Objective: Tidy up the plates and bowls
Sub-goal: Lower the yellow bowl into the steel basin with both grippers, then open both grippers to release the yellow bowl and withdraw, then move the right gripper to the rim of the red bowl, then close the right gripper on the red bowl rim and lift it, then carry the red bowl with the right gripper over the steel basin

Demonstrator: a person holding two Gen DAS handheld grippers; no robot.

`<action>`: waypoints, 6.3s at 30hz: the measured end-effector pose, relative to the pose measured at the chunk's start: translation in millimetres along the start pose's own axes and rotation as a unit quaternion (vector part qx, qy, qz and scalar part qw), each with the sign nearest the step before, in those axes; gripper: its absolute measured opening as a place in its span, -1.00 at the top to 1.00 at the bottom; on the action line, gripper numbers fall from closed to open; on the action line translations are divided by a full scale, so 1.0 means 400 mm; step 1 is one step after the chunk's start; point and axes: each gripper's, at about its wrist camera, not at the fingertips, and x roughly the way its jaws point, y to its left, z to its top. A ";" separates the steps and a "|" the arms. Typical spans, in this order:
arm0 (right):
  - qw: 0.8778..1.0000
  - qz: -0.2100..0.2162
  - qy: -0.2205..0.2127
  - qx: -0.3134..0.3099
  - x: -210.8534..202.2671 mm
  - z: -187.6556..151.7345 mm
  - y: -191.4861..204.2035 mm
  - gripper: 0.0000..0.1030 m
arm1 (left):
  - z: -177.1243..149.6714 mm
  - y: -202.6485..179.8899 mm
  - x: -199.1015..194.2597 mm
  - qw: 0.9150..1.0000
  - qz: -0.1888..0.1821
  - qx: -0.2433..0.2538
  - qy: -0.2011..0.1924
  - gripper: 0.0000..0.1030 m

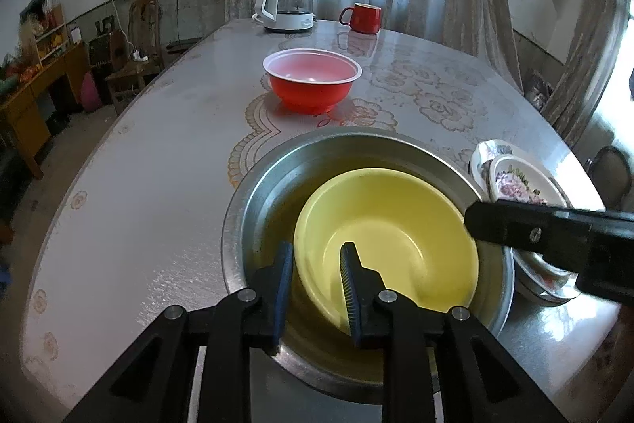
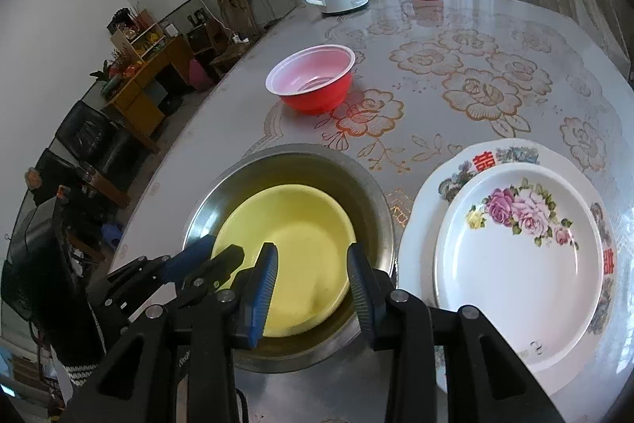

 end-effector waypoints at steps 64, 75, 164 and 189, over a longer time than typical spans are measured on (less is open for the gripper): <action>0.999 -0.025 0.038 0.027 0.133 0.291 -0.148 0.16 | 0.164 0.176 0.036 0.992 0.017 -0.121 -0.019 -0.96; 0.995 0.031 0.056 0.074 0.231 0.384 -0.154 0.16 | 0.201 0.236 0.080 0.987 0.003 -0.160 -0.009 -0.96; 0.990 0.108 -0.070 0.053 -0.014 0.074 -0.046 0.75 | 0.080 0.021 -0.068 0.995 -0.077 -0.057 -0.040 0.74; 0.989 0.110 -0.015 0.096 0.028 -0.020 -0.066 0.64 | -0.021 0.010 -0.054 0.995 -0.078 -0.058 0.000 0.73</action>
